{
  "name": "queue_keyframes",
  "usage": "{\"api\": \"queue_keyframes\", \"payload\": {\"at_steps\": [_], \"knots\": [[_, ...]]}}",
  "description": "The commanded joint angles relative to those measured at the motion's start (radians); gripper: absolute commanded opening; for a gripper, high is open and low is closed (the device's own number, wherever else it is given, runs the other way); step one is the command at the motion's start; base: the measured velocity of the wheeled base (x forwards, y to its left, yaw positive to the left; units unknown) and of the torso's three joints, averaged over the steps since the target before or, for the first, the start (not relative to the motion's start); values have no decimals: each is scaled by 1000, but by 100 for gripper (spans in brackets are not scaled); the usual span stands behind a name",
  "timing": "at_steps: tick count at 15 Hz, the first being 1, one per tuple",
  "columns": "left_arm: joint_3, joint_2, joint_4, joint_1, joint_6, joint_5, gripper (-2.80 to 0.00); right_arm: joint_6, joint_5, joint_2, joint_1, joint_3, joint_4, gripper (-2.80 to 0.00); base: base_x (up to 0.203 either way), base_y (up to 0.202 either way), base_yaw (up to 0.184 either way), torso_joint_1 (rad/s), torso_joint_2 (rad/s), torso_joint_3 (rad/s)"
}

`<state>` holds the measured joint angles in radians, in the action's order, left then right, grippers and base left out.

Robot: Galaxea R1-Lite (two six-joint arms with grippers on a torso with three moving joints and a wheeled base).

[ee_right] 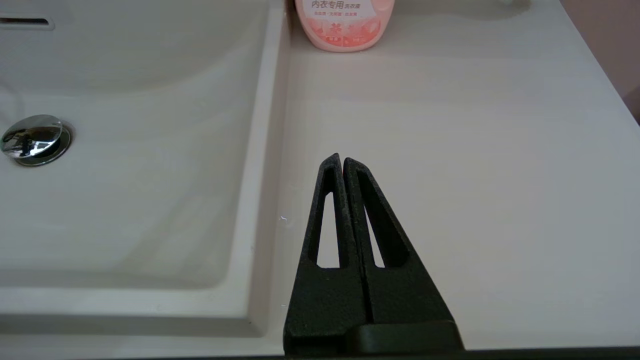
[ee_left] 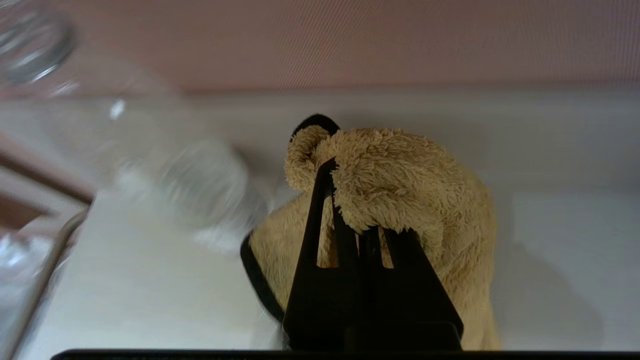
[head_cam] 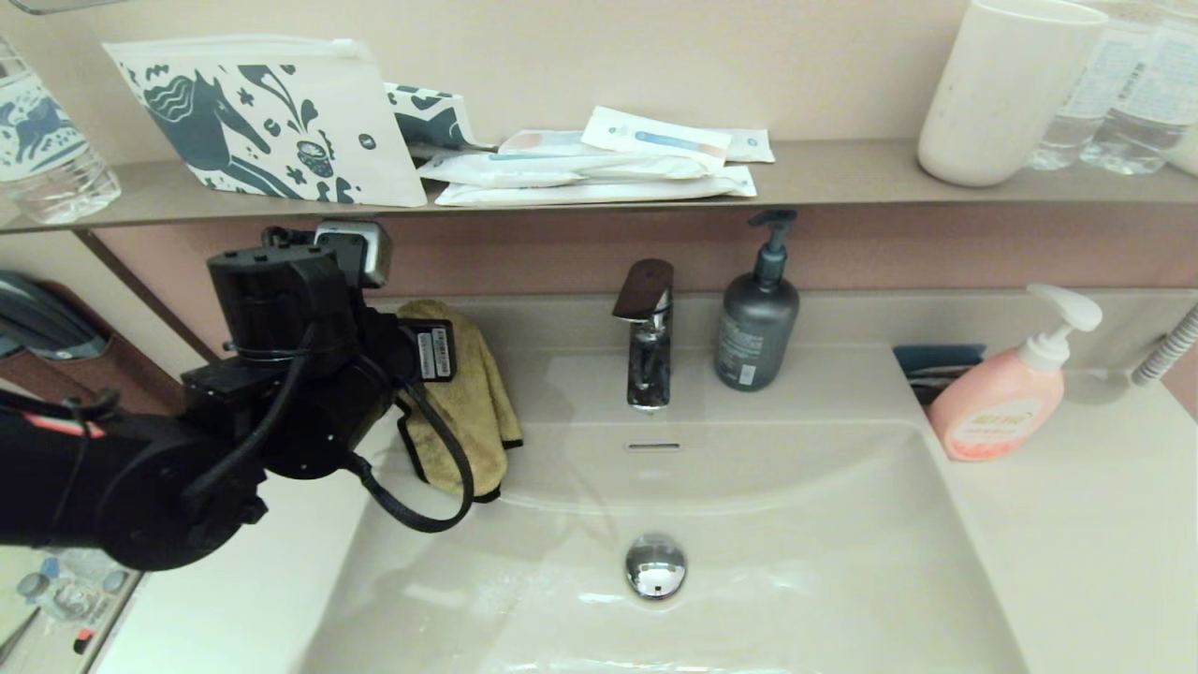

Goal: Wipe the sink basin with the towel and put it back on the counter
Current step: Wipe the sink

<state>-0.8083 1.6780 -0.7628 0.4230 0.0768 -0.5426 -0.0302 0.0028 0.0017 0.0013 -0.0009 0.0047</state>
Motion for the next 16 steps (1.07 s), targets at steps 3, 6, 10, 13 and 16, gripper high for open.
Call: {"api": "queue_keyframes", "payload": {"at_steps": [3,6,10,13,16], "knots": [[-2,182,-215,2,0,-11,-280,0,0,0,0,1,0,-280,0,0,0,0,0,0],[51,206,-296,23,-1,-22,-280,0,0,0,0,1,0,-280,0,0,0,0,0,0],[144,189,-296,96,-16,-82,-280,0,0,0,0,1,0,-280,0,0,0,0,0,0],[127,215,-297,88,-29,-77,-280,0,0,0,0,0,0,-280,0,0,0,0,0,0],[126,243,-302,74,-32,-53,-280,0,0,0,0,1,0,-280,0,0,0,0,0,0]]}}
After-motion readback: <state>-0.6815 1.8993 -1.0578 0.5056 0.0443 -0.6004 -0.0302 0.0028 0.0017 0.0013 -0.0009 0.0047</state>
